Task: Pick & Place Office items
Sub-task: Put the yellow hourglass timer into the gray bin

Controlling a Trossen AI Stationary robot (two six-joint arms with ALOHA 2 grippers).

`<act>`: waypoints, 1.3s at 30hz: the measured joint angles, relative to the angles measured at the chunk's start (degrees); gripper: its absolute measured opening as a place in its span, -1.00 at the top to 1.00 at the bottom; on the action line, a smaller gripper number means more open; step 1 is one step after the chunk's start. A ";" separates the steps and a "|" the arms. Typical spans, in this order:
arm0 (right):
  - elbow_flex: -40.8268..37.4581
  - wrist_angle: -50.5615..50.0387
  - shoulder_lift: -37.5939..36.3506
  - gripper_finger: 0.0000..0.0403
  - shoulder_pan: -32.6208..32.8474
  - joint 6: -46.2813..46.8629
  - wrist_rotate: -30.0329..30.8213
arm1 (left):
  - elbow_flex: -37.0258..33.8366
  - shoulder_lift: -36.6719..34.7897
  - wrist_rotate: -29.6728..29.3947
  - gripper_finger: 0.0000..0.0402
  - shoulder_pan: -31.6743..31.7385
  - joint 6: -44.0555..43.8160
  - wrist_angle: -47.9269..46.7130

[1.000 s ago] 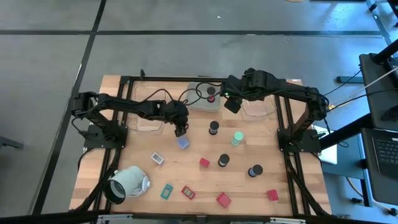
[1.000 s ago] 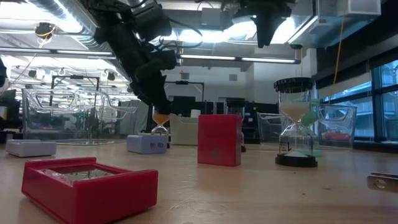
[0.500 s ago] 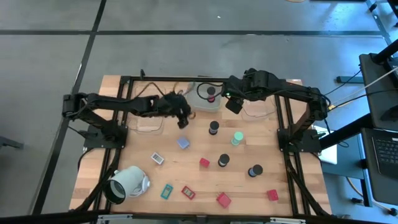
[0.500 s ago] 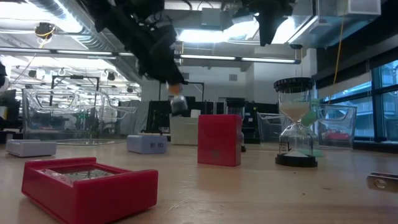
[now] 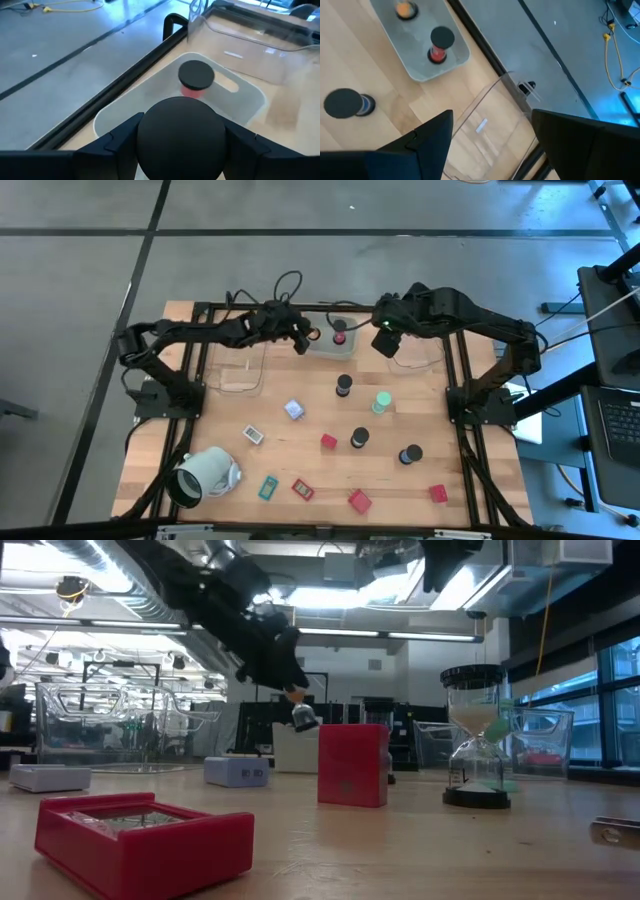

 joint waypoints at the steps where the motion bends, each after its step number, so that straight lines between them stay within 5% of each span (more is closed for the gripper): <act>1: 0.00 0.44 -0.26 -0.35 0.00 -0.39 0.01 | 1.10 1.16 -0.02 -0.06 0.30 0.03 -0.37; 8: 0.00 1.66 -0.89 -0.35 0.00 -0.87 0.43 | 13.55 10.33 -0.80 -0.04 0.68 3.44 -13.91; 14: -3.31 3.36 -3.09 -0.35 0.04 -0.08 3.46 | 15.80 14.04 -6.05 -0.06 0.98 3.56 -17.87; 30: -41.45 32.08 -26.28 -0.35 -0.11 0.66 -2.20 | 15.86 16.88 -5.39 -0.06 1.72 3.66 -15.51; 39: -57.60 52.86 -31.46 -0.35 0.95 -1.85 -4.58 | 15.86 17.29 -5.22 -0.07 1.83 4.42 -13.96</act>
